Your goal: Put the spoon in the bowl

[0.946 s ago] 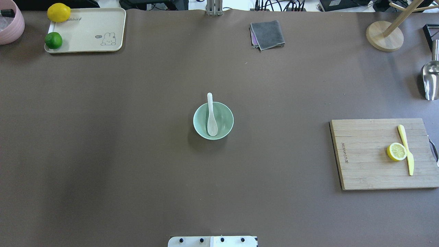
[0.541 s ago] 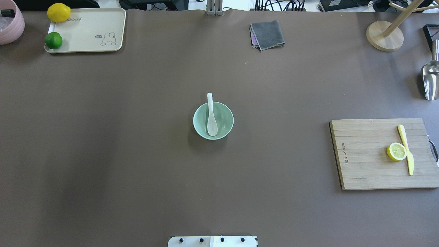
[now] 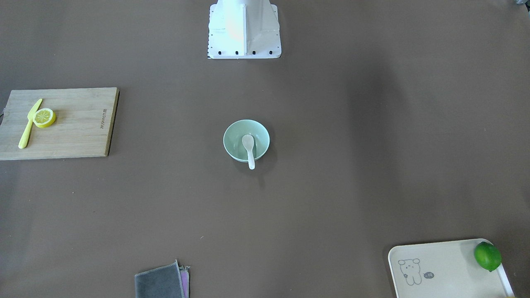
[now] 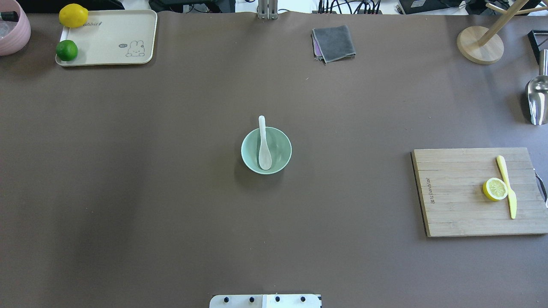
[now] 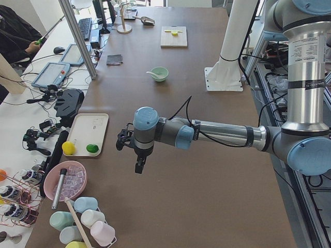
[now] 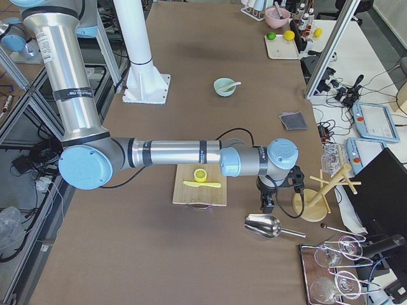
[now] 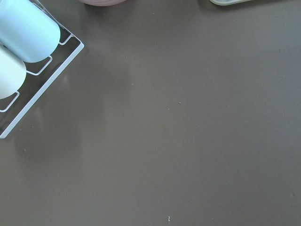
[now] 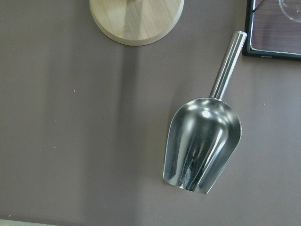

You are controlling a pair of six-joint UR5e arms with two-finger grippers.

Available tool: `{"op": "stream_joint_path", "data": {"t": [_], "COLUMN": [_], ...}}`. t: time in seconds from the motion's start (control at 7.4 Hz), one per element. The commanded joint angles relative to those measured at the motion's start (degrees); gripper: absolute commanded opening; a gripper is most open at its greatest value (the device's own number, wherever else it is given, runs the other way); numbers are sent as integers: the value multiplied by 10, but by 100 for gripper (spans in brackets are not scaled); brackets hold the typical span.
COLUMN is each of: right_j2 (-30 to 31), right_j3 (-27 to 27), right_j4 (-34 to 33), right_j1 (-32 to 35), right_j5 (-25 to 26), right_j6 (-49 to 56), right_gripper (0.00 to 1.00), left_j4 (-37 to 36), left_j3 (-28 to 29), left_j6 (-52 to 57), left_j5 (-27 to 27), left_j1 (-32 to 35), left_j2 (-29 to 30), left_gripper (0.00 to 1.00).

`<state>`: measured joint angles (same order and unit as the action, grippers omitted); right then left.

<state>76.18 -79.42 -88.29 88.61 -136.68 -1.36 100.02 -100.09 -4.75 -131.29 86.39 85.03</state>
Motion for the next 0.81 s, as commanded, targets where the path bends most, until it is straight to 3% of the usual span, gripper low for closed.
{"op": "stream_joint_path", "data": {"t": [0.0,0.68], "right_j2": [-2,12], "right_j3": [1,-1], "right_j4": [2,-1], "right_j1": [0,1], "right_j5": [1,0], "right_j6": [-12,-13], "right_gripper": [100,100], "left_j4": [0,0], "left_j3": [2,1], "left_j6": [0,0], "left_j5": [1,1], "left_j1": [-1,0], "left_j2": [0,0], "left_gripper": [98,98]}}
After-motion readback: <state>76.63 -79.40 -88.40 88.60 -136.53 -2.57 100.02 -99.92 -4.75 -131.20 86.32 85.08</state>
